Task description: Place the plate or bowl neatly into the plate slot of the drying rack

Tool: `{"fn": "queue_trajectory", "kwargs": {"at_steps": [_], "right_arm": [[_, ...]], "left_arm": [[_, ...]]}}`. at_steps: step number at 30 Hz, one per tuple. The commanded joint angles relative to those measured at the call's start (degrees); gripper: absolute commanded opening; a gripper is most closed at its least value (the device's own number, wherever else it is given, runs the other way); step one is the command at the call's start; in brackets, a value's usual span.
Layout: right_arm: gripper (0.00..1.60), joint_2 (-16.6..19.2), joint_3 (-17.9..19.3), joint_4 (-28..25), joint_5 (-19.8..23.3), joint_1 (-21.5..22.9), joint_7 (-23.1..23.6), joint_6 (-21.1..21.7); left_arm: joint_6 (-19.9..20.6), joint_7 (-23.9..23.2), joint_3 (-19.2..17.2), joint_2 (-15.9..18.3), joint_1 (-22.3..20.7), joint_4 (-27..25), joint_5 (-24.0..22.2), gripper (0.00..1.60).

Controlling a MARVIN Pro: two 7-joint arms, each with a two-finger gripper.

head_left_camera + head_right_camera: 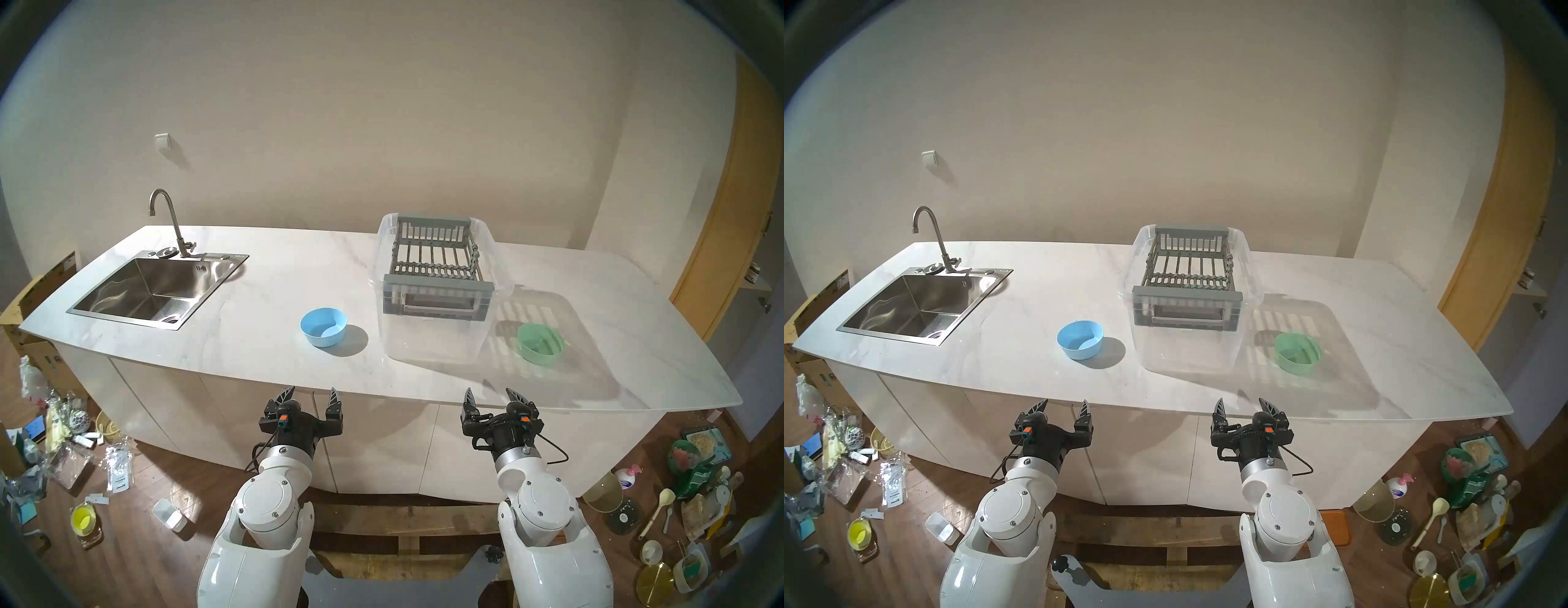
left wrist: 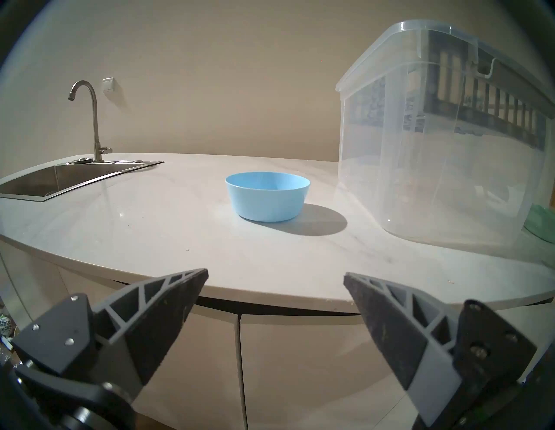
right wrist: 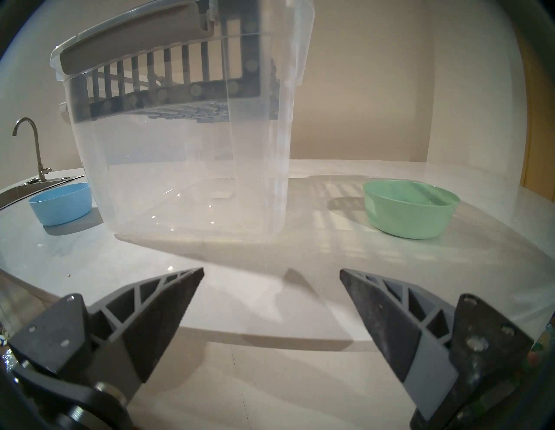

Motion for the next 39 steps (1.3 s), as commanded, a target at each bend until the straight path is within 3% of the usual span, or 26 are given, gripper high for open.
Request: {"fn": "queue_trajectory", "kwargs": {"at_steps": [1,20,39], "right_arm": [[1.6,-0.03,0.01,-1.28,0.04,0.17,0.0,-0.2],[1.6,-0.25,0.21,-0.85,0.86,0.52,0.3,-0.6],[1.6,1.06,0.84,0.86,0.82,4.61,1.02,-1.15]], "left_arm": [[-0.25,-0.19,0.07,0.04,-0.22,-1.39,-0.09,1.6],[-0.26,-0.17,0.09,0.06,-0.22,-1.38,-0.1,1.6],[-0.28,-0.14,0.1,0.07,-0.24,-1.34,-0.09,1.6]]}}
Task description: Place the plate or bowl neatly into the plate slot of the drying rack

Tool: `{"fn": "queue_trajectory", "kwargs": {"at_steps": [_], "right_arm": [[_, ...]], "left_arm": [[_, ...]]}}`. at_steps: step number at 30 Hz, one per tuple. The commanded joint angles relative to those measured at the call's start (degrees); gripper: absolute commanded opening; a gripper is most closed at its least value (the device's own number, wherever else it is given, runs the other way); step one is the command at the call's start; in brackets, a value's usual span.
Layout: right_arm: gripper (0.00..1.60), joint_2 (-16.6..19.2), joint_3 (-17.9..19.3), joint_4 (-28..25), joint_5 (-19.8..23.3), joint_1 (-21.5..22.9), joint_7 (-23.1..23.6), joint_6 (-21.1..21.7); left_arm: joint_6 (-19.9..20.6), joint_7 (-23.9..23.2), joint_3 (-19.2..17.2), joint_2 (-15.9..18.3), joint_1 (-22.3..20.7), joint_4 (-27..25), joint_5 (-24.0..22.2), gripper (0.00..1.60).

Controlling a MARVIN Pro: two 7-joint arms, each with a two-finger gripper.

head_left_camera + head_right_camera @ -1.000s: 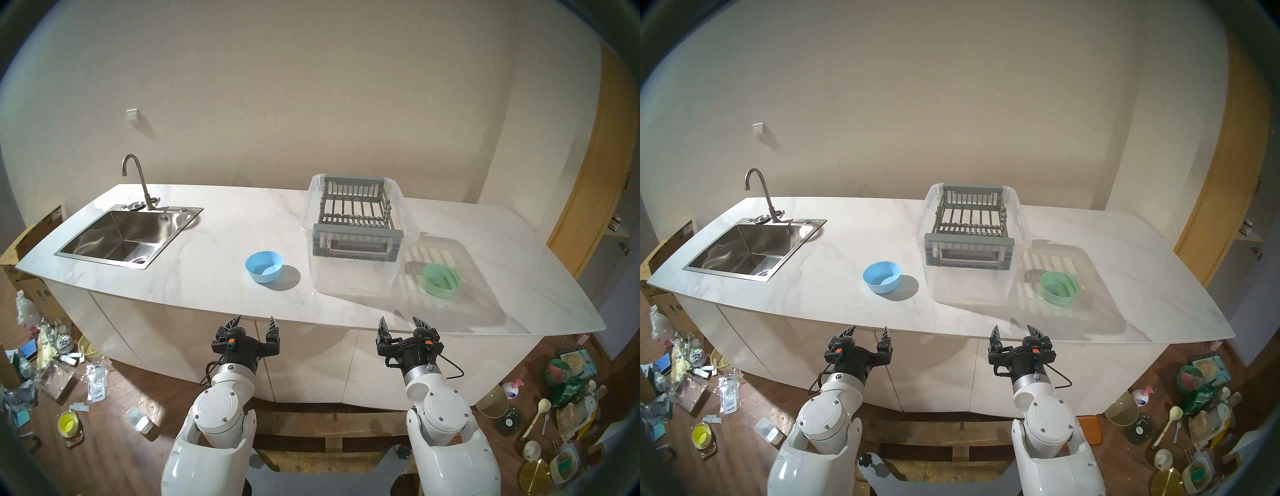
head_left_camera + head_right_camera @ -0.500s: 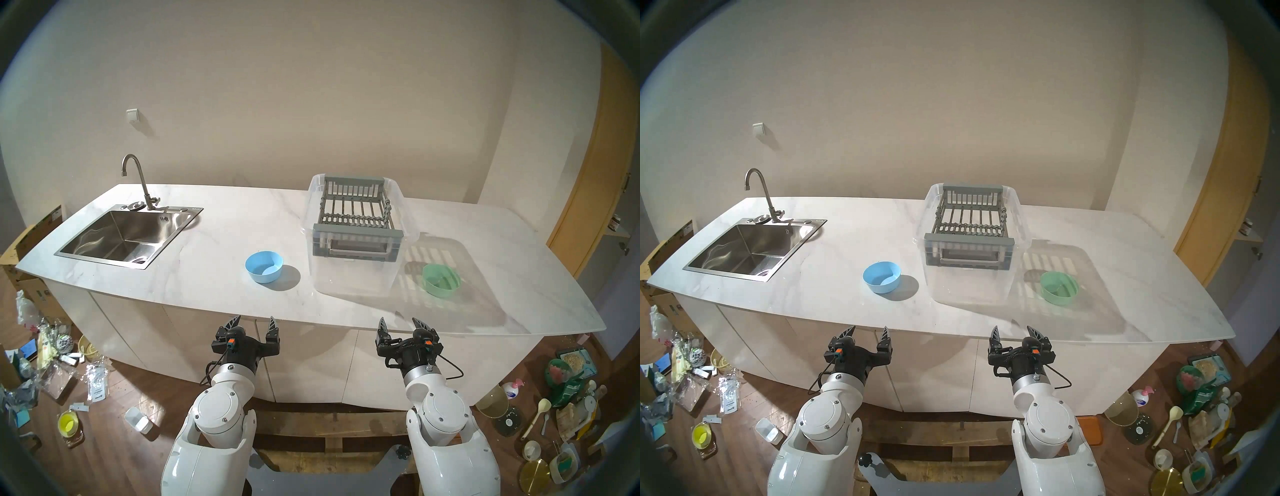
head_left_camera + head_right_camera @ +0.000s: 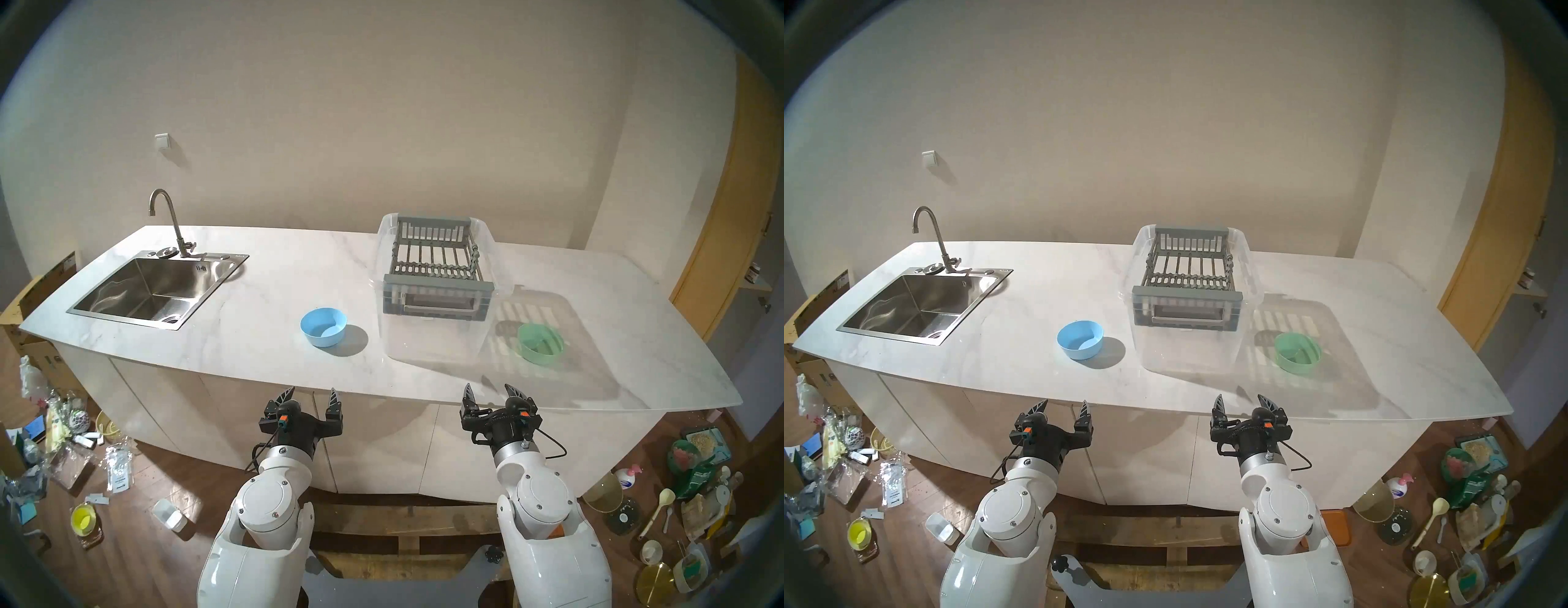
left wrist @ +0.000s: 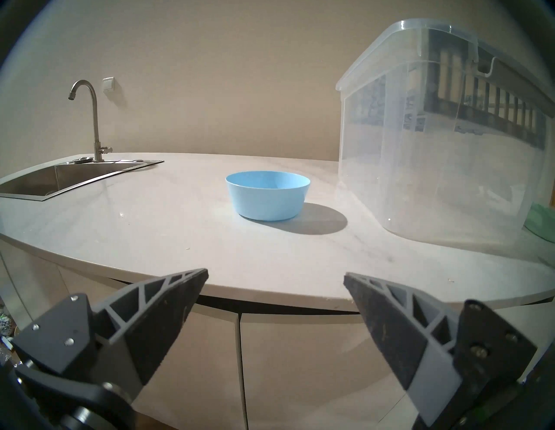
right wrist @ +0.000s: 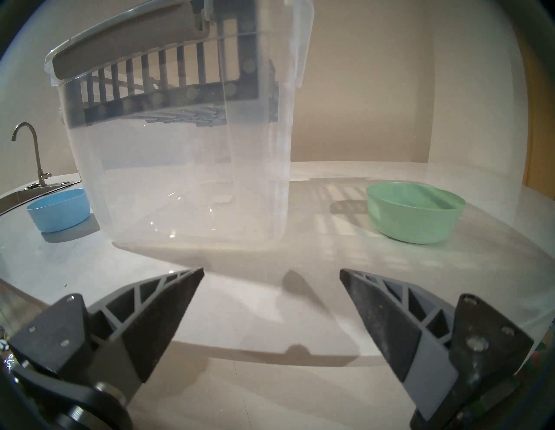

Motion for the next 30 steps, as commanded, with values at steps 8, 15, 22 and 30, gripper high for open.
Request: {"fn": "queue_trajectory", "kwargs": {"at_steps": [8,15,22,30], "right_arm": [[1.6,4.39,2.45,1.53,0.14,6.19,2.7,-1.58],[1.6,7.08,3.18,3.62,0.34,9.26,4.35,-2.1],[1.6,8.83,3.63,4.71,0.34,10.85,6.09,-2.3],[1.6,11.25,4.74,6.09,0.35,13.64,8.21,-2.4]], "left_arm": [[-0.3,-0.18,0.1,0.04,-0.29,-1.37,-0.09,1.6],[-0.29,-0.18,0.1,0.05,-0.27,-1.4,-0.11,1.6],[-0.29,-0.17,0.11,0.06,-0.28,-1.39,-0.11,1.6],[-0.31,-0.15,0.11,0.06,-0.3,-1.35,-0.1,1.6]]}}
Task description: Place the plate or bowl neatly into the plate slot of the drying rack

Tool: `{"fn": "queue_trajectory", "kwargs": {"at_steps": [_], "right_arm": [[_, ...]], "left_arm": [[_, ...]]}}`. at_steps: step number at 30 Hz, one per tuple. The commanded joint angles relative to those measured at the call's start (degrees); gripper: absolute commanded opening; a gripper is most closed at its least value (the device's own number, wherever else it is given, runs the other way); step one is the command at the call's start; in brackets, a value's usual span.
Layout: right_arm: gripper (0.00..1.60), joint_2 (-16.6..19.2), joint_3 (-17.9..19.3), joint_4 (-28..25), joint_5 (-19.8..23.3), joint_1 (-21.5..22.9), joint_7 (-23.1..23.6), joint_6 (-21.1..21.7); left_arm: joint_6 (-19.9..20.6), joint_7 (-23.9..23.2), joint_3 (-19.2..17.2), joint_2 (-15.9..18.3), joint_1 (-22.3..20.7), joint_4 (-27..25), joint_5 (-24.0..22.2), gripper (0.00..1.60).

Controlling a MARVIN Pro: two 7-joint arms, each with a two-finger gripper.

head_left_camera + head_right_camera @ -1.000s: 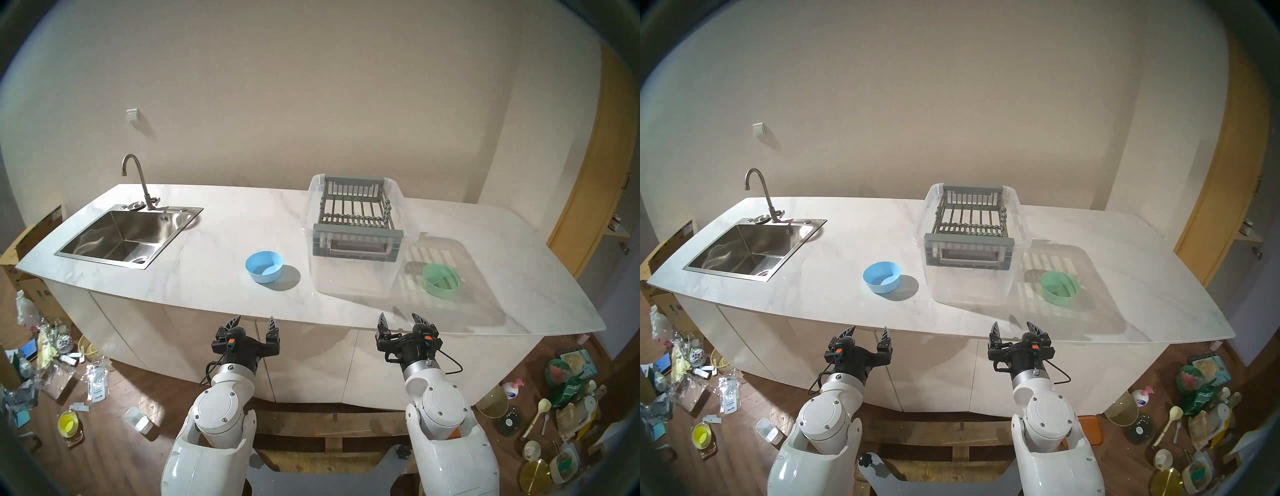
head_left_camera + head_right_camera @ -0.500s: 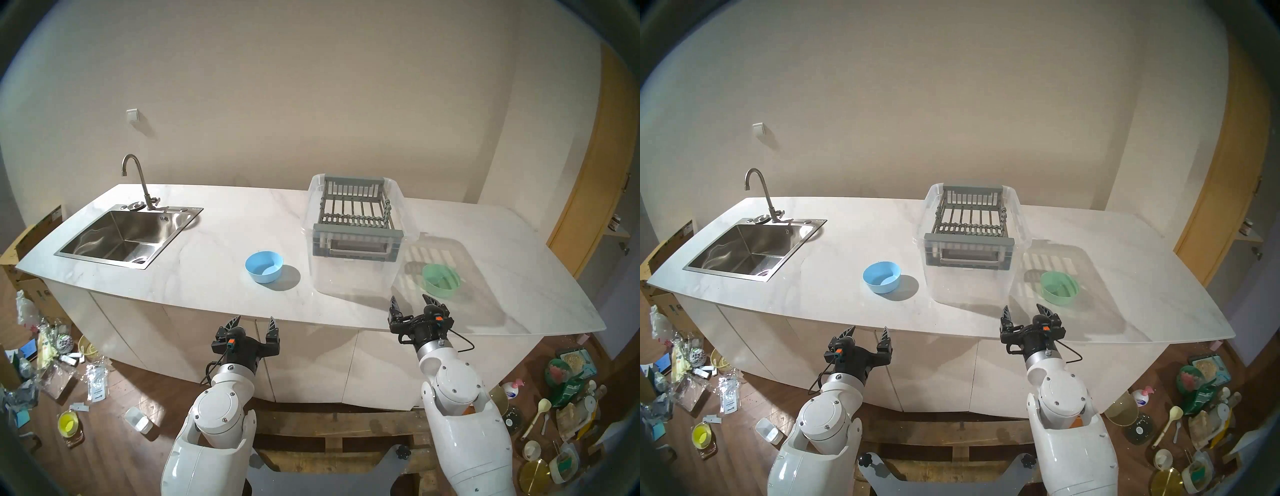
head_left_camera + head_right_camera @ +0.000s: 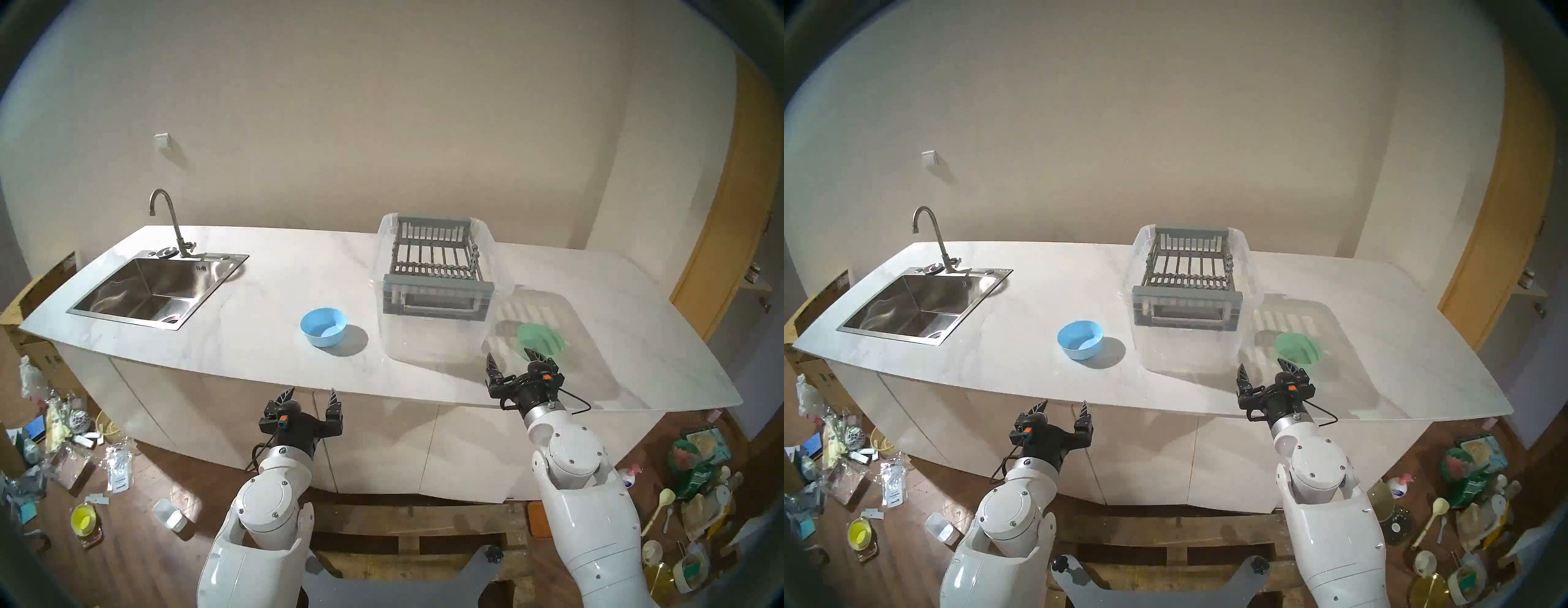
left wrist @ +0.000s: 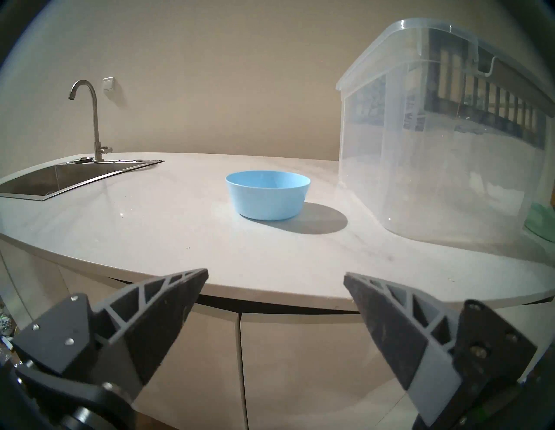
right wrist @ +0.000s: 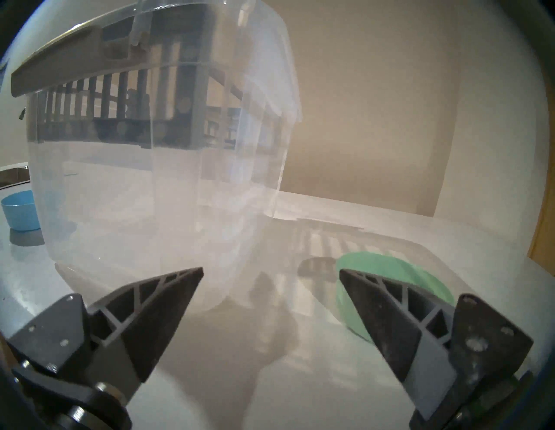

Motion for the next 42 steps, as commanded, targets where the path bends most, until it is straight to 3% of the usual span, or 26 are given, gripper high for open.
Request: {"fn": "queue_trajectory", "kwargs": {"at_steps": [1,32,37,42], "right_arm": [[1.6,2.07,0.71,-0.28,0.04,3.21,1.57,-1.4],[1.6,15.57,0.59,10.21,-0.7,14.81,12.47,-4.11],[1.6,17.81,-0.05,11.65,-1.31,17.19,14.8,-3.21],[1.6,20.91,-0.44,10.76,0.27,18.67,20.75,0.54]], "left_arm": [[-0.32,-0.2,0.1,0.02,-0.31,-1.37,-0.09,1.6],[-0.33,-0.16,0.12,0.04,-0.33,-1.33,-0.1,1.6],[-0.32,-0.16,0.12,0.05,-0.32,-1.35,-0.11,1.6],[-0.31,-0.18,0.12,0.06,-0.3,-1.39,-0.13,1.6]]}}
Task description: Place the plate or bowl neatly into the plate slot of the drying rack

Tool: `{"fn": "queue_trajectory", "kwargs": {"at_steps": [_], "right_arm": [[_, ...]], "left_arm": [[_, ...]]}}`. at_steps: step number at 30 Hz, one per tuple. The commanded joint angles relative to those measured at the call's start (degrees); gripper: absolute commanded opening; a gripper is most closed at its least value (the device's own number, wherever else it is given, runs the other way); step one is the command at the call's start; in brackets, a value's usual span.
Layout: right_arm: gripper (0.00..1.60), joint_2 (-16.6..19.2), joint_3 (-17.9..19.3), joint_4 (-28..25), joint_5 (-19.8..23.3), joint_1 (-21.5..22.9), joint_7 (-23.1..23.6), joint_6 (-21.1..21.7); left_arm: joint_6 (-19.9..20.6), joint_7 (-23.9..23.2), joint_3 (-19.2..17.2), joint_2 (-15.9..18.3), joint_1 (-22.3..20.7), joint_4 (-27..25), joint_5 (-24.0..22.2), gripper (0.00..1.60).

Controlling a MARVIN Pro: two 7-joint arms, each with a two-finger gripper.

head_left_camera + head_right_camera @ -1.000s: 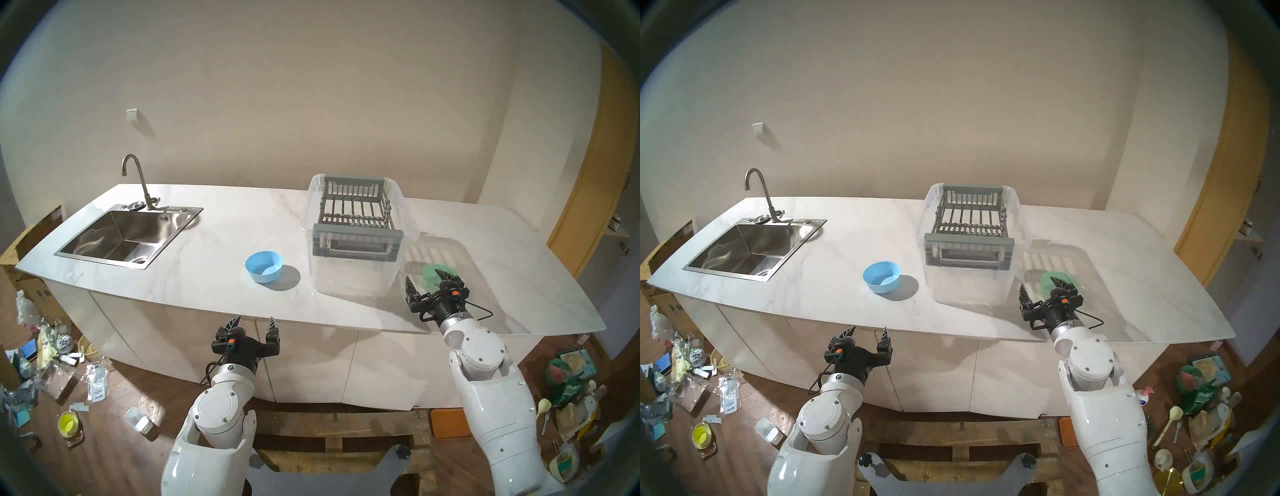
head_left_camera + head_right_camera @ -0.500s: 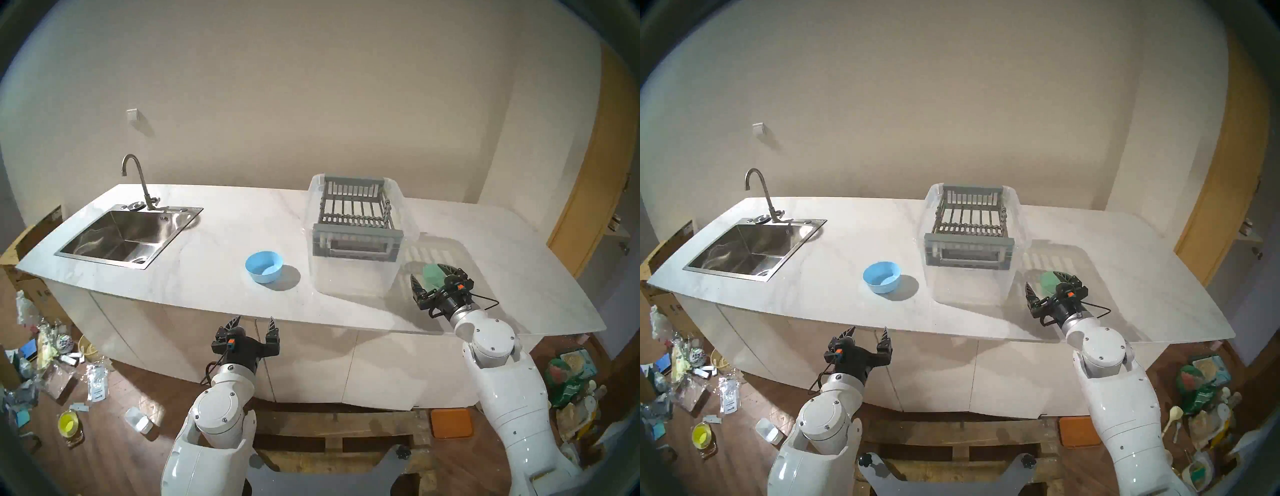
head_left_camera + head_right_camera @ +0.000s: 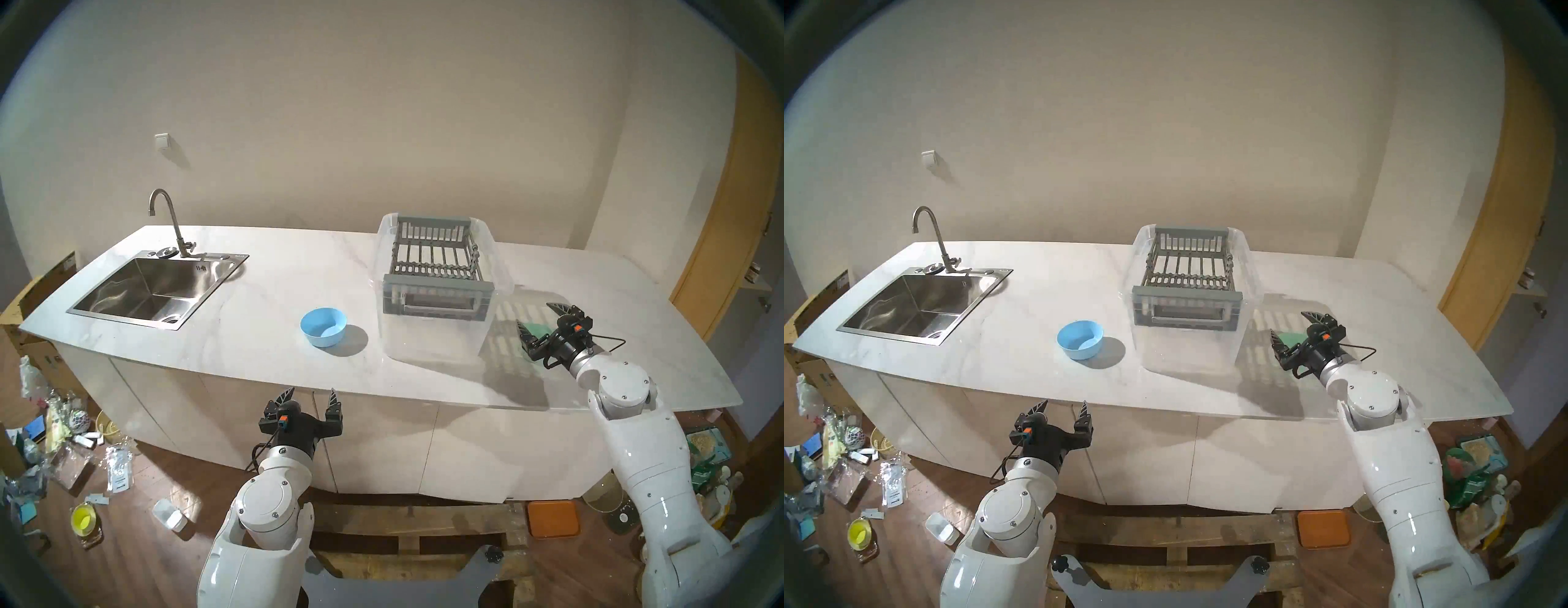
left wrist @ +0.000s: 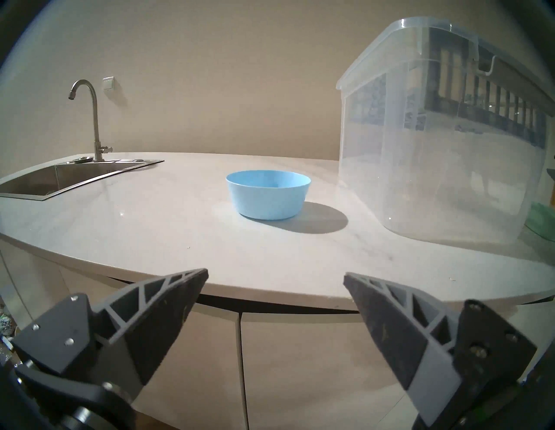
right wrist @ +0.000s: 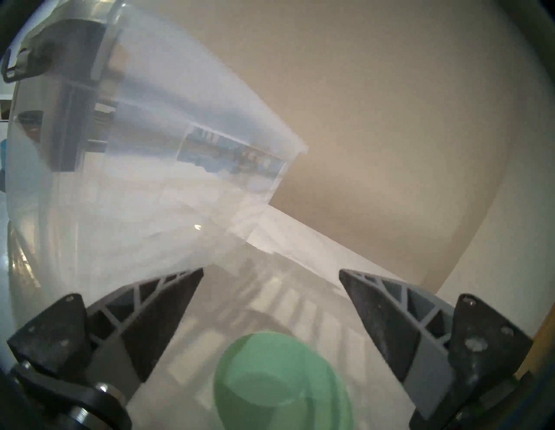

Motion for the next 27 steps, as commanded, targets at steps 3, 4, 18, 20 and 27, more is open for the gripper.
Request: {"fn": "queue_trajectory", "kwargs": {"at_steps": [3,4,18,20,27], "right_arm": [[1.6,2.97,0.28,-2.46,1.79,2.48,5.6,4.22],[1.6,3.13,0.44,-2.88,1.8,2.6,6.17,4.81],[1.6,6.31,-0.15,-5.43,1.49,4.48,12.46,11.0],[1.6,7.02,-0.49,-4.94,1.19,5.09,13.37,11.32],[1.6,9.67,-2.08,-1.28,-0.7,8.48,15.67,11.17]], "left_arm": [[-0.32,-0.21,0.11,0.01,-0.31,-1.42,-0.12,1.6],[-0.33,-0.2,0.11,0.0,-0.31,-1.41,-0.12,1.6],[-0.32,-0.2,0.11,0.02,-0.3,-1.43,-0.13,1.6],[-0.32,-0.2,0.11,0.02,-0.3,-1.44,-0.13,1.6],[-0.32,-0.2,0.11,0.02,-0.3,-1.44,-0.13,1.6]]}}
